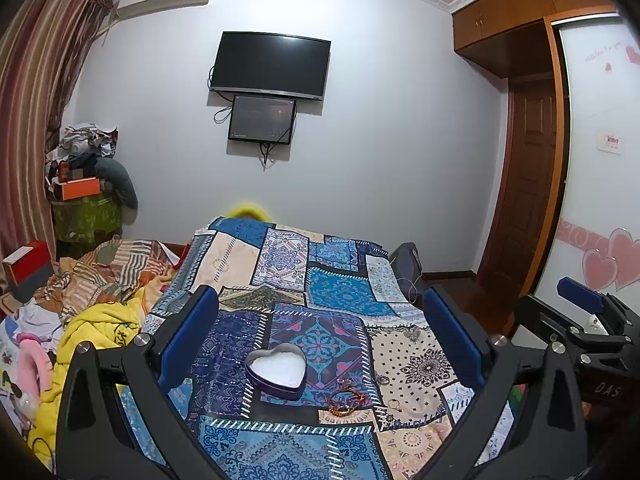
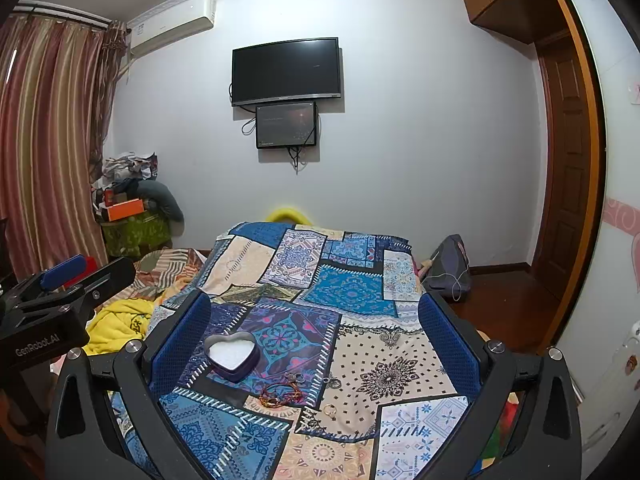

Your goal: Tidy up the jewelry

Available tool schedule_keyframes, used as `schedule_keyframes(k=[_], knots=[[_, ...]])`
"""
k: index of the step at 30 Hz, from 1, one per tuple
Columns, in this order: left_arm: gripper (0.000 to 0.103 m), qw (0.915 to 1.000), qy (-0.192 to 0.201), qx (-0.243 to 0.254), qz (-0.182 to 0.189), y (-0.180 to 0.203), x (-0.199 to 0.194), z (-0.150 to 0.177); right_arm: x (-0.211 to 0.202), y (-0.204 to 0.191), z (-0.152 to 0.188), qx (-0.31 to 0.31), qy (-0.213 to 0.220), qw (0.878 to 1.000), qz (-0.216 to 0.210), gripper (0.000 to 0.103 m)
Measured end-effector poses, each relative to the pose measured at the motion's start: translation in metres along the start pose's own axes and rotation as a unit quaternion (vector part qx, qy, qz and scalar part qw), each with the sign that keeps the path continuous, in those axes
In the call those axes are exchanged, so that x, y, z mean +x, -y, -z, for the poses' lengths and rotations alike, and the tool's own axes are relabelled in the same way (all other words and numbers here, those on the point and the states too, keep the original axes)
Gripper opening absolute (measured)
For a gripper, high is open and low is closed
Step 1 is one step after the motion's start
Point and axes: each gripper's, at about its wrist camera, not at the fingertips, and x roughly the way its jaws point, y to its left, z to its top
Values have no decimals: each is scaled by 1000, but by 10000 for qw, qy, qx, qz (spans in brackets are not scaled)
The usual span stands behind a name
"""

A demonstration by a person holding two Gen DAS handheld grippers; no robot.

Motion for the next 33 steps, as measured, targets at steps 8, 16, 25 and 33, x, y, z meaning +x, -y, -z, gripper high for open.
schedule_keyframes(k=[8, 16, 25, 33], knots=[[103, 10000, 19, 39, 3, -1, 0, -4, -1, 2, 0, 35, 0, 10000, -3, 103], [103, 10000, 3, 44, 2, 0, 0, -3, 1, 3, -1, 29, -30, 10000, 11, 103], [103, 9999, -120, 64, -54, 0, 10, -2, 8, 7, 3, 121, -132, 9998, 8, 103], [103, 9991, -385, 86, -153, -2, 31, 2, 26, 19, 11, 233, -411, 9988, 88, 103]])
